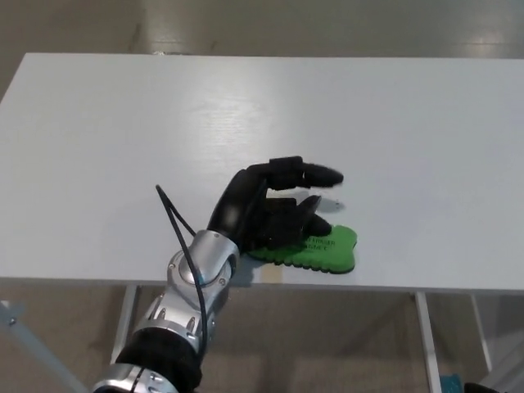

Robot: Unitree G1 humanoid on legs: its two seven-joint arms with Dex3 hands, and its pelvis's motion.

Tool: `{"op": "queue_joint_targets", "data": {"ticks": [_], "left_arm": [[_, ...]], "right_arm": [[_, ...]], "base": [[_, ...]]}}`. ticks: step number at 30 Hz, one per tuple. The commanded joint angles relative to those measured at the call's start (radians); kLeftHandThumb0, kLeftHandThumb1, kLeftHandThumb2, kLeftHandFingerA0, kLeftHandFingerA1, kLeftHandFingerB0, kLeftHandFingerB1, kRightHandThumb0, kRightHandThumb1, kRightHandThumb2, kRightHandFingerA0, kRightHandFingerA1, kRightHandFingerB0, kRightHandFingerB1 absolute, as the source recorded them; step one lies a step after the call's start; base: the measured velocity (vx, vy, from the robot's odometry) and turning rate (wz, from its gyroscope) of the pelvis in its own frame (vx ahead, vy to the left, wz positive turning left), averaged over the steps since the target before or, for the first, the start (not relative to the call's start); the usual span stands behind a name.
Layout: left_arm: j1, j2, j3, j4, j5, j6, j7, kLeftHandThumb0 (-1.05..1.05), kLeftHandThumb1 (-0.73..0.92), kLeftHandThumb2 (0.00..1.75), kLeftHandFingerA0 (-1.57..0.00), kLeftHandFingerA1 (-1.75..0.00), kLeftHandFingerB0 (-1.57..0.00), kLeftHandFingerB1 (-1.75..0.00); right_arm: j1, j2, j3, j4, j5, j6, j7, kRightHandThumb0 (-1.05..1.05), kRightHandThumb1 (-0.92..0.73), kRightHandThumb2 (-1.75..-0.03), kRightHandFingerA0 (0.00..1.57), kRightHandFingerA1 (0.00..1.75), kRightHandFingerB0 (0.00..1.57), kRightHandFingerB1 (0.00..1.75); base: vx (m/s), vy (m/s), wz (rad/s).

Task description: Use the left hand to press on the green eraser and wipe the desk from center to the left and then back to center.

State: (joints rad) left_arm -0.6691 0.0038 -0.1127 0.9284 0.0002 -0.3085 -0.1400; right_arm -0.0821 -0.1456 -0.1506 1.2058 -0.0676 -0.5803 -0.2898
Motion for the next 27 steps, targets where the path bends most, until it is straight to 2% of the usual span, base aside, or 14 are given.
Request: {"op": "queue_joint_targets", "data": {"ticks": [1,2,3,7,8,12,16,19,20,23,24,27], "left_arm": [[-0.01,0.051,0.034,-0.095,-0.053,0.109,-0.134,-0.54,0.39,0.76,0.0,-0.22,-0.04,-0.3],[-0.022,0.068,0.047,-0.148,-0.074,0.142,-0.166,-0.59,0.51,0.55,-0.01,-0.2,-0.1,-0.27],[-0.025,0.078,0.053,-0.181,-0.084,0.159,-0.184,-0.63,0.4,0.79,0.0,-0.17,-0.11,-0.34],[-0.027,0.118,0.064,-0.29,-0.101,0.211,-0.237,-0.66,0.41,0.82,0.0,-0.16,-0.07,-0.31],[-0.032,0.134,0.068,-0.322,-0.109,0.224,-0.257,-0.69,0.42,0.83,0.0,-0.11,-0.01,-0.28],[-0.028,0.168,0.072,-0.415,-0.129,0.274,-0.297,-0.7,0.42,0.84,0.0,-0.1,-0.01,-0.28],[0.017,0.247,0.084,-0.665,-0.194,0.336,-0.381,-0.73,0.42,0.85,0.0,-0.08,0.0,-0.24],[0.068,0.286,0.097,-0.799,-0.251,0.381,-0.429,-0.73,0.42,0.85,0.0,-0.09,0.0,-0.25],[0.088,0.299,0.101,-0.841,-0.271,0.398,-0.443,-0.78,0.43,0.79,0.0,-0.08,-0.05,-0.27],[0.18,0.362,0.118,-0.995,-0.339,0.424,-0.505,-0.73,0.42,0.85,-0.02,-0.09,-0.02,-0.27],[0.237,0.392,0.129,-1.061,-0.376,0.429,-0.539,-0.78,0.48,0.86,-0.09,-0.05,-0.06,-0.26],[0.341,0.442,0.15,-1.168,-0.441,0.443,-0.589,-0.79,0.5,0.85,-0.12,-0.09,-0.07,-0.3]], "right_arm": [[0.007,-0.001,-0.006,0.001,0.01,-0.005,0.009,-0.39,-0.75,-0.63,0.59,0.6,0.68,0.44],[0.011,0.002,-0.007,0.0,0.01,-0.008,0.007,-0.38,-0.75,-0.63,0.59,0.6,0.68,0.44],[0.014,0.003,-0.006,0.001,0.009,-0.01,0.006,-0.38,-0.75,-0.63,0.59,0.6,0.68,0.44],[0.018,0.007,-0.008,0.003,0.01,-0.019,0.004,-0.38,-0.75,-0.63,0.58,0.62,0.68,0.44],[0.017,0.007,-0.007,0.005,0.007,-0.016,0.0,-0.38,-0.75,-0.62,0.59,0.64,0.69,0.45],[0.019,0.006,-0.005,0.008,0.003,-0.012,-0.006,-0.38,-0.75,-0.62,0.59,0.64,0.69,0.45],[0.019,0.005,-0.002,0.01,-0.001,-0.006,-0.015,-0.39,-0.75,-0.62,0.59,0.56,0.69,0.45],[0.021,0.003,0.002,0.012,-0.007,0.001,-0.02,-0.39,-0.75,-0.62,0.59,0.56,0.68,0.44],[0.021,0.003,0.001,0.014,-0.006,0.002,-0.019,-0.39,-0.75,-0.62,0.59,0.56,0.68,0.44],[0.024,0.003,-0.003,0.015,0.002,0.005,-0.005,-0.39,-0.75,-0.63,0.59,0.53,0.68,0.44],[0.029,0.001,-0.004,0.015,0.004,0.003,0.003,-0.39,-0.75,-0.63,0.59,0.52,0.68,0.44],[0.035,-0.001,-0.004,0.017,0.005,0.001,0.009,-0.39,-0.75,-0.62,0.59,0.51,0.68,0.45]], "base": [[0.0,0.0,0.0],[0.0,0.0,0.0],[0.0,0.0,0.0],[0.0,0.0,0.0],[0.0,0.0,0.0],[0.0,0.0,0.0],[0.0,0.0,0.0],[0.0,0.0,0.0],[0.0,0.0,0.0],[0.0,0.0,0.0],[0.0,0.0,0.0],[0.0,0.0,0.0]]}}
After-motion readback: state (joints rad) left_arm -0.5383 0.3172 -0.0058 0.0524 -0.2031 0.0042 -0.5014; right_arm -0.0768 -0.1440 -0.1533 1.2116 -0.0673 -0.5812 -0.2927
